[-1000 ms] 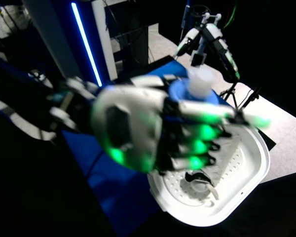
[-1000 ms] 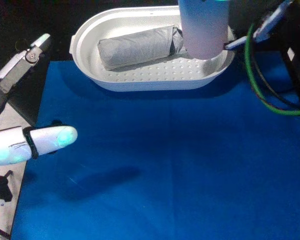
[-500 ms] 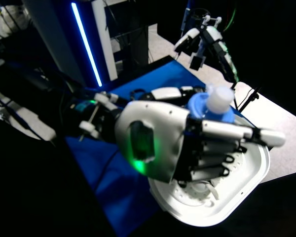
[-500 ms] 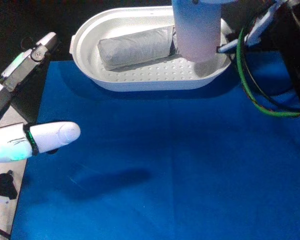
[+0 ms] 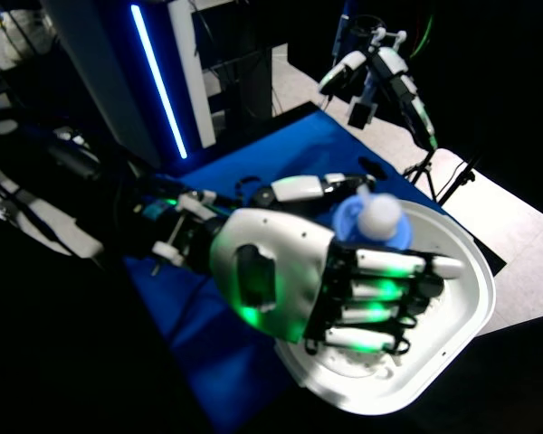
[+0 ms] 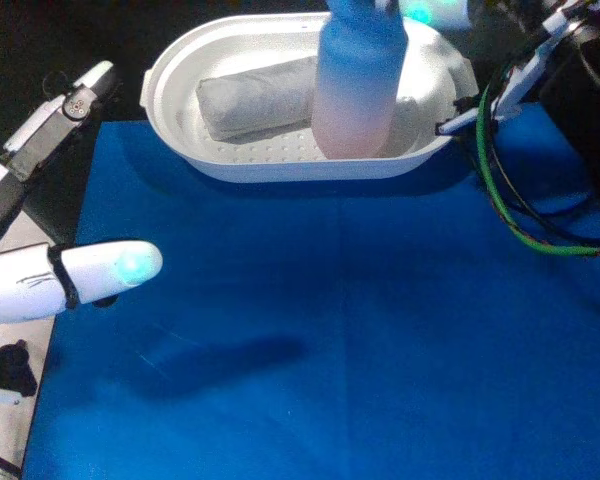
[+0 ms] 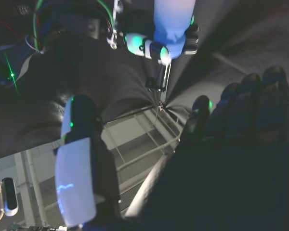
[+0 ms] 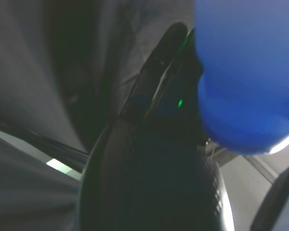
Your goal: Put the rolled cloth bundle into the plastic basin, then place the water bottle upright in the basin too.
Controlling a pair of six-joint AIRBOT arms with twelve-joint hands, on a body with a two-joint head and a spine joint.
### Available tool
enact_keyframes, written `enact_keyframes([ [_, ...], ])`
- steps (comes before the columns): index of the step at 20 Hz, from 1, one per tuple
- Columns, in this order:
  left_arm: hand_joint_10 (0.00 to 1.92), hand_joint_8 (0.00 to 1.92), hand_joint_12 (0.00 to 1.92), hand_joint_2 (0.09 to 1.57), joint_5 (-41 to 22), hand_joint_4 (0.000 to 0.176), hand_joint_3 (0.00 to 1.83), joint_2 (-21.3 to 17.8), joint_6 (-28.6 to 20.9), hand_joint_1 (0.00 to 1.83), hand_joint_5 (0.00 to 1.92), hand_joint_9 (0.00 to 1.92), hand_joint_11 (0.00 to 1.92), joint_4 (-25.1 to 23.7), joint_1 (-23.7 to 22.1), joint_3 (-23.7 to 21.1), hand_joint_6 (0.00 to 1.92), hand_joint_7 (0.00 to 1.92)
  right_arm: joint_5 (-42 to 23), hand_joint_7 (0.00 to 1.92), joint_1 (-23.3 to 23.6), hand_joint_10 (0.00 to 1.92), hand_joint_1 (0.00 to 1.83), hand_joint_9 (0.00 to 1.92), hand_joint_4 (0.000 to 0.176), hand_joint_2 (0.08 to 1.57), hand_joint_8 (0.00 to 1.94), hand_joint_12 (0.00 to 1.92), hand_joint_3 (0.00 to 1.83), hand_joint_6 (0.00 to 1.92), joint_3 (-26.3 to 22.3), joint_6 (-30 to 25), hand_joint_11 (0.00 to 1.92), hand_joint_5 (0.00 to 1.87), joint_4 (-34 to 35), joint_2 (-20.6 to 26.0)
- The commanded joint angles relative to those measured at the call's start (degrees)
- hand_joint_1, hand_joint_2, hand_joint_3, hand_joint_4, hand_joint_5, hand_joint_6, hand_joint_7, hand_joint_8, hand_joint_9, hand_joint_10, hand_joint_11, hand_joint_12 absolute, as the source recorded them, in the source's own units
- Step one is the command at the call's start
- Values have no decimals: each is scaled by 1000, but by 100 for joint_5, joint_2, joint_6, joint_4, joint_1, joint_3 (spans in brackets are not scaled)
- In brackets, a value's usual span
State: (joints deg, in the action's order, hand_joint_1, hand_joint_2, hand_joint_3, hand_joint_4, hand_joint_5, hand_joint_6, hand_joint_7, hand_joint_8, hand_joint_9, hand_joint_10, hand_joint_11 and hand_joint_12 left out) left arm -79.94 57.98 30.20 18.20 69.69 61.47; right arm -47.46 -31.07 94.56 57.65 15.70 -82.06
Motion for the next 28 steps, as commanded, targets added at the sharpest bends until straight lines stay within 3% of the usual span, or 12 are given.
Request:
enact_keyframes([
  [1,0,0,0,799,-725,176,0,21,-60,587,0,0,0,-33,-43,25,0,0,-717,713,24,5,753,721,12,1122,1,1124,1,2,33,-90,279,580,28,-7],
  [2,0,0,0,787,-729,176,0,23,-64,582,0,0,0,-33,-43,28,0,0,-717,707,4,2,769,716,5,1125,0,1103,1,1,33,-114,268,580,28,-7],
  [8,0,0,0,798,-738,176,0,25,-68,576,0,0,0,-10,-41,34,0,0,-712,579,-74,0,709,572,25,1130,0,982,0,0,24,-299,182,446,-33,29],
  [10,0,0,0,788,-737,176,0,15,-68,591,0,0,0,9,-39,34,0,0,-712,323,-88,0,665,302,97,1082,0,762,0,0,1,-420,3,236,-120,99],
  [11,0,0,0,793,-739,176,0,5,-67,607,0,0,0,17,-38,32,0,0,-712,168,-96,4,656,130,154,1049,2,300,0,1,-30,-420,0,103,-144,145],
  [12,0,0,0,800,-739,176,1,-10,-67,615,0,0,0,21,-38,31,0,0,-713,81,-110,0,636,39,175,1017,0,138,0,0,-73,-419,0,12,-172,214],
  [15,0,0,0,809,-776,176,2,-79,-63,630,0,0,0,55,-37,12,0,0,-740,0,-130,0,660,0,176,966,0,0,0,0,-311,-414,0,0,-305,530],
  [17,0,0,0,814,-812,145,2,-155,-52,622,0,0,0,75,-36,2,0,0,-844,0,-167,0,681,0,176,970,0,0,0,0,-548,-406,0,0,-377,780],
  [18,0,0,0,805,-815,170,0,-225,-17,644,0,0,0,86,-36,-7,0,0,-961,0,-244,0,710,0,176,966,0,0,0,0,-735,-349,0,0,-394,965],
  [20,0,0,0,822,-800,176,5,-412,109,659,0,0,0,149,-34,-46,0,0,-1320,0,-493,0,673,0,176,963,0,0,0,0,-1244,-62,0,0,-392,1409],
  [23,0,0,0,825,-939,176,2,-651,260,647,0,0,0,342,37,-129,0,0,-1901,0,-1061,0,725,0,176,927,0,0,0,0,-2216,663,0,0,-191,2186],
  [28,0,0,0,826,-1488,176,1,-847,275,546,0,0,0,792,564,-348,0,0,-3421,0,-2633,0,771,0,176,894,0,0,0,0,-3434,756,0,0,386,2990],
])
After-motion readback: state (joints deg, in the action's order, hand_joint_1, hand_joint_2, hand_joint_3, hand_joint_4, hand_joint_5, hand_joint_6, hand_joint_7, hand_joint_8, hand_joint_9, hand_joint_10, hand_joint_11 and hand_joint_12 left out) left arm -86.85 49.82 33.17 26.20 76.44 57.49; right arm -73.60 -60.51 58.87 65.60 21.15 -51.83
